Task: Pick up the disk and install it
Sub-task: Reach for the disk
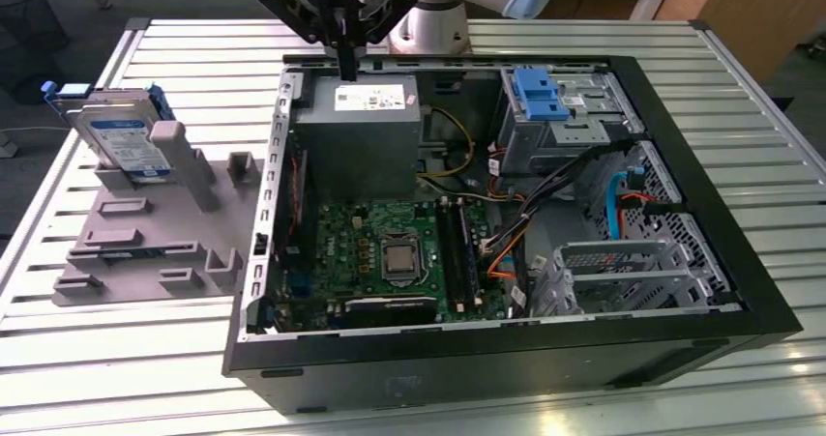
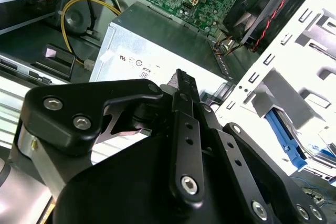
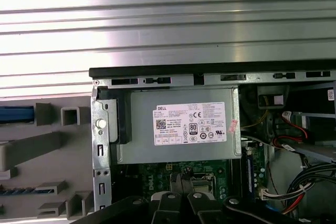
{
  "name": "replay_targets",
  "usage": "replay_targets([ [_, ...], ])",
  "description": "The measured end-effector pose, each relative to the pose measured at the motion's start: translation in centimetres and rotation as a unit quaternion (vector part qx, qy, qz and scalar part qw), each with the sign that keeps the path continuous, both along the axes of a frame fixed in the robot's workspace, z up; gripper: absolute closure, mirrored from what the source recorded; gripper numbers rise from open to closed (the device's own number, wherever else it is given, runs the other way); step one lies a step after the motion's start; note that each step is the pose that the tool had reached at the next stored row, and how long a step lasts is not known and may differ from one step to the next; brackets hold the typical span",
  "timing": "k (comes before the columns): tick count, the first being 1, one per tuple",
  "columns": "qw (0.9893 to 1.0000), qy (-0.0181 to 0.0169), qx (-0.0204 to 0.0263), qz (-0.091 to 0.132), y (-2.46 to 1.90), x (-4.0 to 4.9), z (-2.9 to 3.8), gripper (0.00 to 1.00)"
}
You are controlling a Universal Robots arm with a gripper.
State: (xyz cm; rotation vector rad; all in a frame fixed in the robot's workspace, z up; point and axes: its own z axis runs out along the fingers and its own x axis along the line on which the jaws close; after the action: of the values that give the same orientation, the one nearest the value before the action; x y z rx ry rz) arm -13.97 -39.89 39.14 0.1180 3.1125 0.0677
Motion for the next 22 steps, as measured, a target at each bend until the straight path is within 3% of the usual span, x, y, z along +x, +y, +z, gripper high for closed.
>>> replay_targets([
  [22, 1.0000, 0.0000, 0.0000, 0.000, 0.00, -0.84, -0.15, 0.89],
])
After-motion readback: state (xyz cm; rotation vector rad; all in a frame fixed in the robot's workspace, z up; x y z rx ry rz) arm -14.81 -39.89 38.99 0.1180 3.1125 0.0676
